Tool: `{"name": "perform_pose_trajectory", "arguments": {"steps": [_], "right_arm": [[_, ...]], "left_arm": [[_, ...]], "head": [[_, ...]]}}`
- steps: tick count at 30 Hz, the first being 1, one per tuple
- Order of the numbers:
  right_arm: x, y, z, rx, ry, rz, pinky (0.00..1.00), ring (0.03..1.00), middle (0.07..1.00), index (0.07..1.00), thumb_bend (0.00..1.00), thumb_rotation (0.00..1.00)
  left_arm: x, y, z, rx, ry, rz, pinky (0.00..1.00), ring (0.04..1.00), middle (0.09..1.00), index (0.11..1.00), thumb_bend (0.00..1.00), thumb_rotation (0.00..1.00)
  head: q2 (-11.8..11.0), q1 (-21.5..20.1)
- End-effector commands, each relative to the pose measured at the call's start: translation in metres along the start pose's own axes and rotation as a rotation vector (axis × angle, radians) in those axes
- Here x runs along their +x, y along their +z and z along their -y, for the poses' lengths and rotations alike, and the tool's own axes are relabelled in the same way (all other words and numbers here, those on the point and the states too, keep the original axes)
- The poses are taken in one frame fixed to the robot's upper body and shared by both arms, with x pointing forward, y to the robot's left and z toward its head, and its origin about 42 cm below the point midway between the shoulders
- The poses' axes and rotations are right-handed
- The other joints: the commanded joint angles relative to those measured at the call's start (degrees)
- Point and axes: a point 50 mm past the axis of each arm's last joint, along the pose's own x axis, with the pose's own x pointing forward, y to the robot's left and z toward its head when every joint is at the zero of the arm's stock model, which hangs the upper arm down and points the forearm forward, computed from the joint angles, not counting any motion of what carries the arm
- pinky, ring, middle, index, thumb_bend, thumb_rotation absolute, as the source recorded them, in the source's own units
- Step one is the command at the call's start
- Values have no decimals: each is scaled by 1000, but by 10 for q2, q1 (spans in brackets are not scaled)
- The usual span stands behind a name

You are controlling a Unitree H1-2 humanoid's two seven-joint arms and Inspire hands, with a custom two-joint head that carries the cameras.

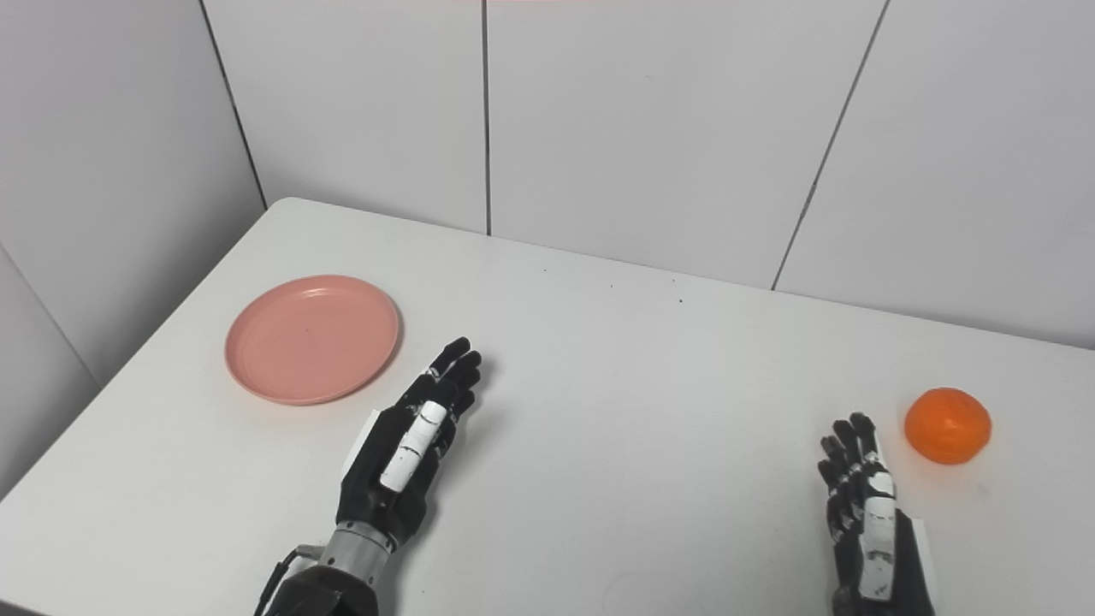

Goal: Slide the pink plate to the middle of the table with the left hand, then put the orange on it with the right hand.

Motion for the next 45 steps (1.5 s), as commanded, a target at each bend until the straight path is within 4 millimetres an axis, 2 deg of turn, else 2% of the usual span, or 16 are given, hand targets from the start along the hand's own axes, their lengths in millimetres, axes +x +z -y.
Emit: {"name": "perform_pose_trajectory", "arguments": {"steps": [1, 8, 14, 17, 23, 26, 30, 32, 36, 40, 45], "right_arm": [[-37, -43, -2, 47, -46, -137, 1000, 965, 964, 973, 781, 1000], [-37, -44, -2, 39, -46, -138, 1000, 957, 958, 966, 782, 1000], [-37, -45, -3, 39, -50, -140, 999, 950, 951, 956, 774, 1000], [-37, -46, -3, 35, -49, -141, 998, 949, 952, 955, 775, 1000], [-36, -47, -3, 32, -51, -137, 993, 946, 949, 951, 765, 1000], [-37, -47, -3, 28, -50, -138, 988, 944, 948, 949, 771, 1000], [-36, -48, -3, 28, -50, -140, 983, 938, 943, 947, 770, 1000], [-36, -48, -4, 27, -52, -140, 981, 937, 942, 946, 771, 1000], [-36, -49, -4, 24, -51, -138, 972, 932, 937, 944, 769, 1000], [-35, -49, -5, 20, -52, -140, 966, 927, 934, 945, 777, 1000], [-35, -50, -5, 18, -52, -137, 964, 926, 936, 945, 773, 1000]], "left_arm": [[13, 24, 6, -11, -52, 89, 1000, 945, 922, 879, 896, 656], [29, 50, -3, -2, -108, 161, 997, 915, 889, 858, 896, 668], [46, 71, -18, 2, -131, 229, 889, 879, 847, 804, 894, 626], [52, 77, -29, 15, -132, 246, 876, 869, 839, 790, 903, 607], [65, 94, -65, 70, -94, 290, 878, 889, 854, 827, 914, 643], [69, 102, -73, 83, -81, 312, 871, 901, 863, 830, 908, 641], [72, 116, -80, 114, -85, 340, 881, 916, 888, 897, 855, 698], [74, 121, -83, 111, -78, 349, 883, 923, 881, 885, 835, 712], [78, 131, -92, 105, -35, 361, 934, 924, 872, 858, 870, 683], [83, 141, -108, 132, 5, 379, 879, 929, 891, 908, 875, 676], [91, 147, -125, 179, -5, 385, 905, 937, 916, 916, 877, 676]], "head": [[-1, -1], [-3, -3], [-4, -2], [-5, -3], [-5, -4], [-4, -2], [-4, -3], [-4, -3], [-4, -5], [-4, -6], [-3, -5]]}}
